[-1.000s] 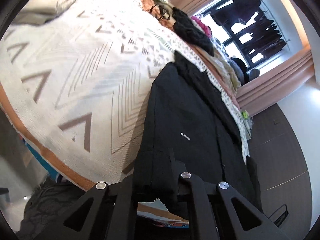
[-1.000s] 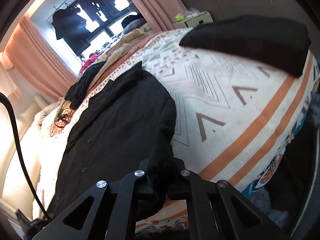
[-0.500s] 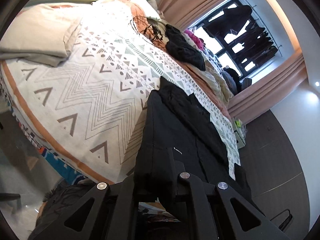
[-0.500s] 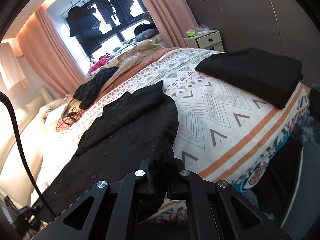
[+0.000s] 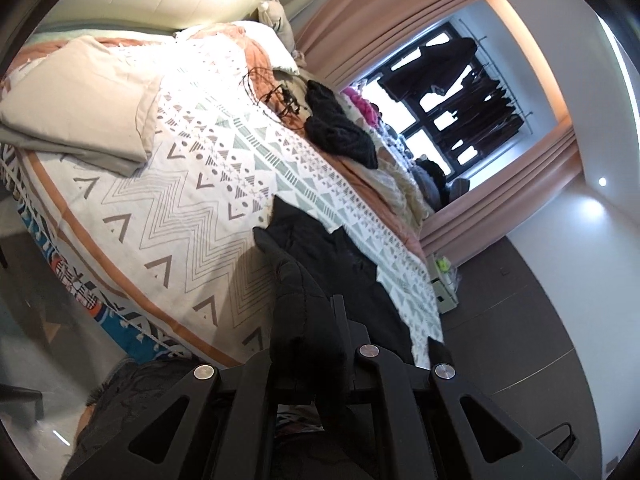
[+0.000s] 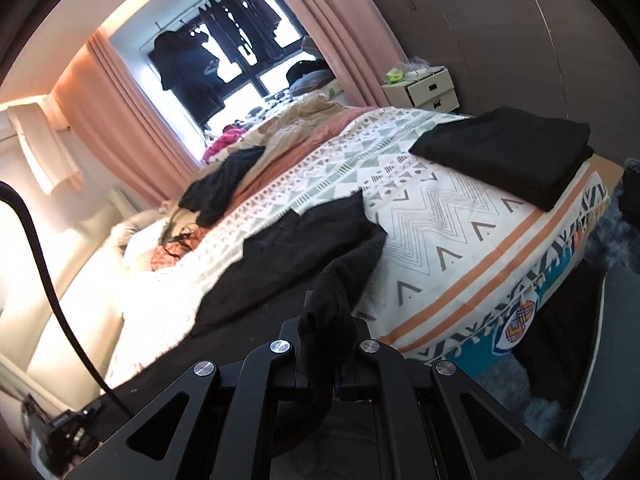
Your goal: Fold large clothes
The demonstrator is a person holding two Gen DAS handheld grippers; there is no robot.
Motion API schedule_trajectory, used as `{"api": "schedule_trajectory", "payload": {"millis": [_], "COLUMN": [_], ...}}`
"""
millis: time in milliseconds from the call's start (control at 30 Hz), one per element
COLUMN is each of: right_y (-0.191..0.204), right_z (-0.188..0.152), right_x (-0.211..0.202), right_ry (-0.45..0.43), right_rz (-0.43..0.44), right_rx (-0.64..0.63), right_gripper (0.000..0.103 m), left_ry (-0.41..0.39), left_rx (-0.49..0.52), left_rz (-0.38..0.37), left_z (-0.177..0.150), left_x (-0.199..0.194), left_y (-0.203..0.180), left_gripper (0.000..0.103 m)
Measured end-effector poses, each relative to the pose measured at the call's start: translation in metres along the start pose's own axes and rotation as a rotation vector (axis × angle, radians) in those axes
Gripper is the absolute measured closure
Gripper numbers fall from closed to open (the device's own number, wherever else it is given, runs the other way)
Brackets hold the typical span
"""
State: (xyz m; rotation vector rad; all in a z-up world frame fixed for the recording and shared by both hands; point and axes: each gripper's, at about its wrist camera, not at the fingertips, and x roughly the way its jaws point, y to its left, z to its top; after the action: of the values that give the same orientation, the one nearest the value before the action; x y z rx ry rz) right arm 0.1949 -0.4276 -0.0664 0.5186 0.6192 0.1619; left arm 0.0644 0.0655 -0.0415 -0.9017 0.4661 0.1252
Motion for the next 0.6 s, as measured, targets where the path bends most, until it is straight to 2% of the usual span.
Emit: {"api": "schedule_trajectory", "payload": {"millis": [100,300,600], "right_y": [0.010,0.026,0.060], "right_z": [0.005,0.026,0.083], "right_x": [-0.013,-0.008,0.023], "right_ry": [-0.034,-0.059,-0.125], "right_rz": [-0.001,0.013,0.044], "right_rx": [-0.016,-0.027,-0.016], "right_gripper": [0.098,0.098,0.098], "left_ry": [-0.011,-0.023,-0.060], "left_rx": [-0.008,-0.008,-0.004], "left_rz": [-0.016,-0.036,-0.040], "left_z": [0.008,0.032,0.086], "left_x": [-0.002,0.012,0.046], "left_y": [-0.004,-0.017,-0.054], "left_gripper": [0.098,0.098,0.098]}}
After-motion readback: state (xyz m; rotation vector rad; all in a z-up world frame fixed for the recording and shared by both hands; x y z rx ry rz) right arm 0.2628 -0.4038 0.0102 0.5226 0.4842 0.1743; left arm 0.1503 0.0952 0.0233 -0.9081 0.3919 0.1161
